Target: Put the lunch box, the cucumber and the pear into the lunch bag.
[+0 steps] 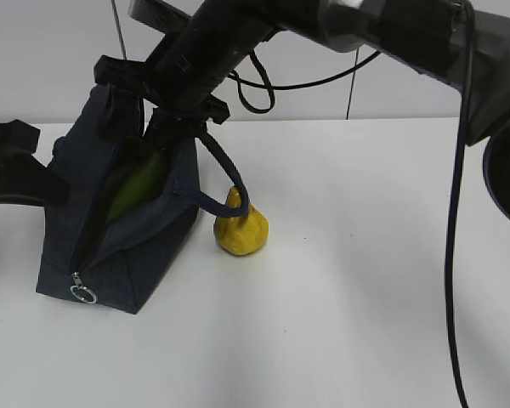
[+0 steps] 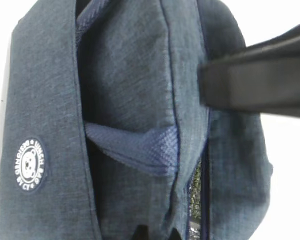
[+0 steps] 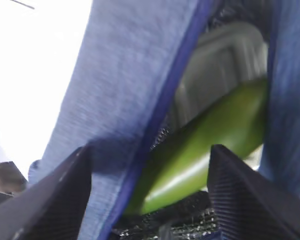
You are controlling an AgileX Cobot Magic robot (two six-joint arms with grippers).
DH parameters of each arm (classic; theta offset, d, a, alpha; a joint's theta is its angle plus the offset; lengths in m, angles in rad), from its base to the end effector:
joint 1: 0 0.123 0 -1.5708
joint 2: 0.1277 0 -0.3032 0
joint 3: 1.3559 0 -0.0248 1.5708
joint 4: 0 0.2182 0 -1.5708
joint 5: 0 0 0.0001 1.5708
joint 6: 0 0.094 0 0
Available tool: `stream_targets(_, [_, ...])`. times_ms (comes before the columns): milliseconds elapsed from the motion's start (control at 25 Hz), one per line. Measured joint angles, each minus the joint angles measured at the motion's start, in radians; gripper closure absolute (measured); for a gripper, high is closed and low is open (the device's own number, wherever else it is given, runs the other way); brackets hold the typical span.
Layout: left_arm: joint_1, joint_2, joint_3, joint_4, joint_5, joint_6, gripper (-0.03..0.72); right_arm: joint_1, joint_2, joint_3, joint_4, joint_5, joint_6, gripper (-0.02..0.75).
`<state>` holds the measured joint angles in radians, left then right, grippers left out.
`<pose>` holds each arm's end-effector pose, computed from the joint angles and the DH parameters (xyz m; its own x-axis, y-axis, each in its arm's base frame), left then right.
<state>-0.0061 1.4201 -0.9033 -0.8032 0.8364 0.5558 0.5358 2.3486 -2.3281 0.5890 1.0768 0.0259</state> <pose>0.2384 -0.0517 0.2875 -0.8963 -0.0378 -0.4419 0.2088 0.8431 -0.4956 0.4095 0.2966 0.2837 -0.8788 -0.1905 -0.4376 -0.4337 0.7012 0.5658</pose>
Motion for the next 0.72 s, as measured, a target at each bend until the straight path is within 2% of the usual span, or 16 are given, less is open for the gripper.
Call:
stream_targets(160, [0.0,0.0,0.0,0.0,0.0,0.0,0.685,-0.012,0.0,-0.073,-0.047,0.042,0.004,0.181])
stream_targets(280, [0.0,0.0,0.0,0.0,0.0,0.0,0.685,-0.017,0.0,-0.175,-0.187,0.127,0.019,0.18])
stream_targets(440, [0.0,0.0,0.0,0.0,0.0,0.0,0.685,-0.023,0.0,-0.299,-0.408,0.17,0.069,0.181])
stream_targets(560, [0.0,0.0,0.0,0.0,0.001,0.0,0.685,-0.031,-0.018,-0.321,-0.518,0.175,0.09,0.183])
stream_targets(720, [0.0,0.0,0.0,0.0,0.002,0.0,0.685,-0.033,-0.023,-0.321,-0.604,0.179,0.104,0.183])
